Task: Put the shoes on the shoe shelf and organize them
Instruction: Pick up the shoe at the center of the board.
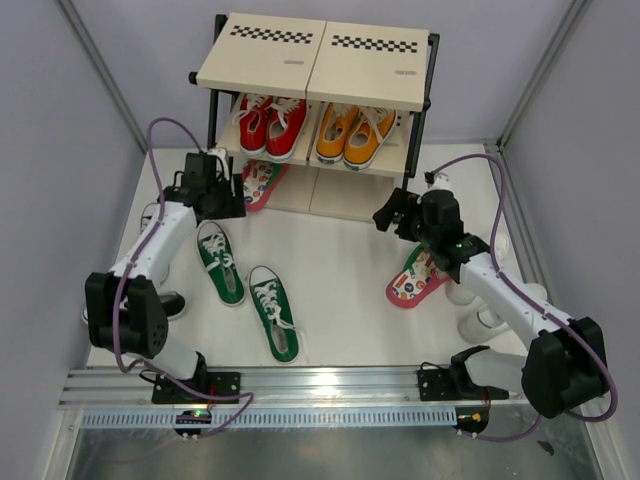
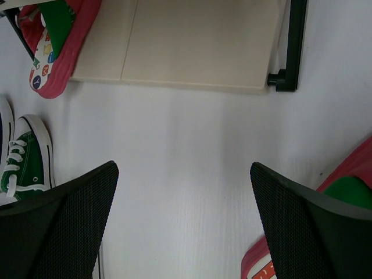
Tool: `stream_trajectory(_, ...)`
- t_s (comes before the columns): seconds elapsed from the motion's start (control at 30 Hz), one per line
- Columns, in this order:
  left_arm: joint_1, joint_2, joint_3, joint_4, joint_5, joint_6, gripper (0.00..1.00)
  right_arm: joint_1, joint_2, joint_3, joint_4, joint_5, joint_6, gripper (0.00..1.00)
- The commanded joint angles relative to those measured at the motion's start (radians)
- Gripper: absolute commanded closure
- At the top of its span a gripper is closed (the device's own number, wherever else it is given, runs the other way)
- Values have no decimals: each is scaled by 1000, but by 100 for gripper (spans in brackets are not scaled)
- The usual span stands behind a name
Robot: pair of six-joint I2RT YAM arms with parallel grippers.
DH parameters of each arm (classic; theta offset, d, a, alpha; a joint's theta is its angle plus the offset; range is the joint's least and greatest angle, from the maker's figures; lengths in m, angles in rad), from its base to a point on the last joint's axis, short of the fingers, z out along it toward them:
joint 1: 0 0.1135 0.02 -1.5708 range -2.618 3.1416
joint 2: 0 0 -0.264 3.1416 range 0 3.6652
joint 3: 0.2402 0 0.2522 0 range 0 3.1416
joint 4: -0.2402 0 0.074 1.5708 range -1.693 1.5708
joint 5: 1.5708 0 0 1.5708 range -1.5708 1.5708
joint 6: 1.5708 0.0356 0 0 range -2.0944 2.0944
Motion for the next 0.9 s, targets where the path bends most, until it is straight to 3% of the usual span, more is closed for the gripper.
stream_trajectory(0.0,1,-140,-24,-32,105,-76,29,-4,-97,-25,-7,-3,1,0)
stream_trajectory(0.23,-46,-412,-199,49,154,-167,32,-4,-313,-109,-145,76,29,1)
stream_trajectory(0.37,-176,-530,-285,129,137,-229,33,-4,-457,-148,-297,155,64,0)
stream_trajectory(0.43,-311,-536,-305,175,75,-265,33,-4,-511,-172,-351,196,82,0)
stream_trajectory(0.5,-422,-510,-324,205,16,-277,33,-4,-586,-189,-437,231,115,0)
stream_trajectory(0.53,-531,-492,-325,239,-51,-285,33,-3,-609,-194,-464,270,127,1)
stream_trajectory(0.63,-710,-388,-318,319,-88,-302,33,-4,-683,-201,-554,333,165,0)
stream_trajectory(0.73,-804,-264,-290,435,-99,-306,34,-4,-728,-223,-589,351,202,0)
stream_trajectory(0.87,-850,-136,-293,673,-99,-286,35,-4,-755,-269,-584,308,231,1)
